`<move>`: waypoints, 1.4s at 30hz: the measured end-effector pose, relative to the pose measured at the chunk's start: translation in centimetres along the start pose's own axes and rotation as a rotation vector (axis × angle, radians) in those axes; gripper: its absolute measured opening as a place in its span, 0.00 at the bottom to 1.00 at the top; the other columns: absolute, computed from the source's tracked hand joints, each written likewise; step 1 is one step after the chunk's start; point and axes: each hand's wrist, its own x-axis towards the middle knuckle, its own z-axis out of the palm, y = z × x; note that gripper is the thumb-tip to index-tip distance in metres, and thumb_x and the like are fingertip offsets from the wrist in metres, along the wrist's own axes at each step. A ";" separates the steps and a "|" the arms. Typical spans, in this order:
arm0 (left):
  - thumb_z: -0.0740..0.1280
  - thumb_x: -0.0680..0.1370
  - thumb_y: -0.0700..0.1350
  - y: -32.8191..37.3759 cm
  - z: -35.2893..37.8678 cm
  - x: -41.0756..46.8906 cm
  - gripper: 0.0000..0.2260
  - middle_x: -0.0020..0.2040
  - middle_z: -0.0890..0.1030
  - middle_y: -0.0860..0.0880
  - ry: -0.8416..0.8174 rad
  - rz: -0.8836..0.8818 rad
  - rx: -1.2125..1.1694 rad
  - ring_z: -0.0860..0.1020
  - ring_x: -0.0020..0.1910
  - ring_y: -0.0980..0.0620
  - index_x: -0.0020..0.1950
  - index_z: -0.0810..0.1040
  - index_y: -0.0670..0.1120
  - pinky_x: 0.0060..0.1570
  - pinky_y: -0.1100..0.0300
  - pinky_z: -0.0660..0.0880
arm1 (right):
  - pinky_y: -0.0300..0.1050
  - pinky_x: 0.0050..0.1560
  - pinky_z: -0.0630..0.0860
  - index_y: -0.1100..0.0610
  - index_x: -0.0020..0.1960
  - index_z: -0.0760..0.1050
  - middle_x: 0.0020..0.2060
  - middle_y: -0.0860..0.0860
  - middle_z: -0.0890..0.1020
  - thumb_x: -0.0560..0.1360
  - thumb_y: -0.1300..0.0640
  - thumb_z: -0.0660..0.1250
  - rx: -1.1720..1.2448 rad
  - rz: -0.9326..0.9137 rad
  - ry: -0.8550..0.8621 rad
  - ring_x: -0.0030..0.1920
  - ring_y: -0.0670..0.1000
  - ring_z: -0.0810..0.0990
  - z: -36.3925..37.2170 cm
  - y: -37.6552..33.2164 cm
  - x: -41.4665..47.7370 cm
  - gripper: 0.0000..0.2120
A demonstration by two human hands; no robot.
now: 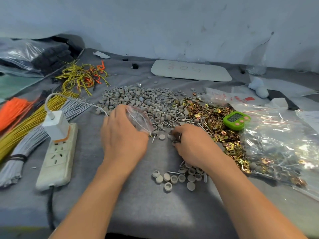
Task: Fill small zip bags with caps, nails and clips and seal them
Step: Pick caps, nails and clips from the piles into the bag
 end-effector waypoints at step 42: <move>0.80 0.65 0.47 0.0 0.2 -0.2 0.21 0.48 0.79 0.58 -0.261 0.034 -0.228 0.75 0.44 0.61 0.52 0.74 0.58 0.36 0.64 0.66 | 0.37 0.50 0.82 0.48 0.58 0.86 0.53 0.44 0.87 0.78 0.61 0.71 0.552 0.067 0.309 0.46 0.42 0.85 -0.7 -1.7 -0.3 0.12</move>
